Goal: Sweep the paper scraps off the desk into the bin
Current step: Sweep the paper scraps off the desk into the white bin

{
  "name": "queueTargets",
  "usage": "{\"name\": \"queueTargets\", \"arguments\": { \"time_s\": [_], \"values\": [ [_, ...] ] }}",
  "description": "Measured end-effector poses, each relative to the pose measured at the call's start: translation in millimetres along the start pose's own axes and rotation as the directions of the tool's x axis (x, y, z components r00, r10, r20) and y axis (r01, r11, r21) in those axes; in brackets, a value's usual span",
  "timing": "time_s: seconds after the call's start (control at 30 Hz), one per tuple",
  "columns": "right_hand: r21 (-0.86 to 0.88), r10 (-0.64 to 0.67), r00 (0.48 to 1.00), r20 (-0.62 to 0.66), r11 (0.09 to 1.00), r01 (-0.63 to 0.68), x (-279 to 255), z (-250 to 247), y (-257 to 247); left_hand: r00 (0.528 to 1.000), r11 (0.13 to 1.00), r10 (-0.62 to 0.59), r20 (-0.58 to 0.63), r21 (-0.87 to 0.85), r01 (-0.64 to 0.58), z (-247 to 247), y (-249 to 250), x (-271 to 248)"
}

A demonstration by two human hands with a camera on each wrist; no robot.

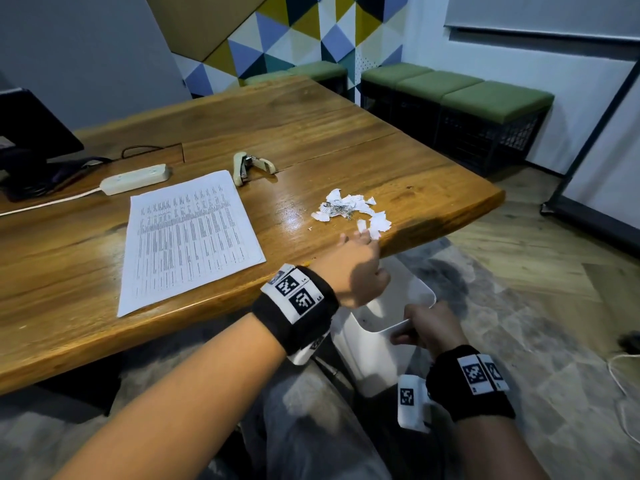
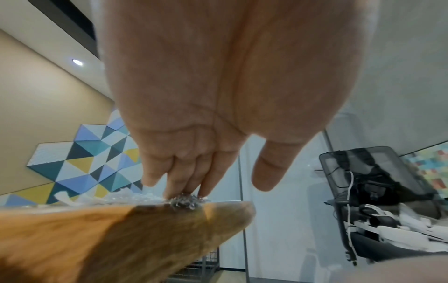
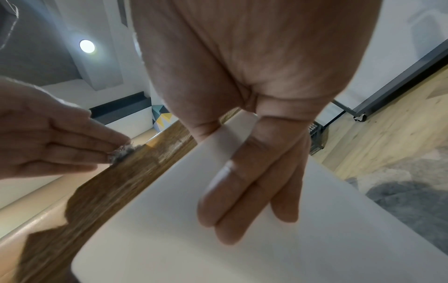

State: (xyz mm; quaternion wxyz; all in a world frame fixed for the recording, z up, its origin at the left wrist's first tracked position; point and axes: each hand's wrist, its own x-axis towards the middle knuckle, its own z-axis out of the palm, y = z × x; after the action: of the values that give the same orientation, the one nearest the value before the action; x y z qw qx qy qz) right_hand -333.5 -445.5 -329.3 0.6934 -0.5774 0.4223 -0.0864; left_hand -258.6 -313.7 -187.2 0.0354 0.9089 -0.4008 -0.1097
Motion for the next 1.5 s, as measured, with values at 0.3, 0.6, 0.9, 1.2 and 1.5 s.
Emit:
{"name": "queueTargets", "arguments": {
  "time_s": [0.3,0.6,0.9,1.2,1.5],
  "values": [
    [-0.005,0.011,1.0,-0.004,1.0,-0.011,-1,0,3,0.995,0.979,-0.095,-0.03,-0.182,0.088,26,27,-6],
    [-0.001,0.005,1.0,0.026,1.0,-0.005,-3,-2,-1,0.992,0.992,0.117,-0.049,0.062,-0.114,-24,4,56],
    [-0.036,-0.015,1.0,-0.012,0.999,0.014,-5,-14,-15,0.989,0.978,0.149,0.007,0.145,-0.148,4,-2,41],
    [-0.041,-0.014,1.0,0.012,0.999,0.015,-6,-10,-18,0.895,0.959,0.275,-0.352,0.028,-0.283,18,13,32],
    [-0.14,-0.015,1.0,0.012,0.99,0.016,-20,-9,-27,0.911,0.91,0.39,0.136,0.093,-0.403,17,37,64]
  ]
}}
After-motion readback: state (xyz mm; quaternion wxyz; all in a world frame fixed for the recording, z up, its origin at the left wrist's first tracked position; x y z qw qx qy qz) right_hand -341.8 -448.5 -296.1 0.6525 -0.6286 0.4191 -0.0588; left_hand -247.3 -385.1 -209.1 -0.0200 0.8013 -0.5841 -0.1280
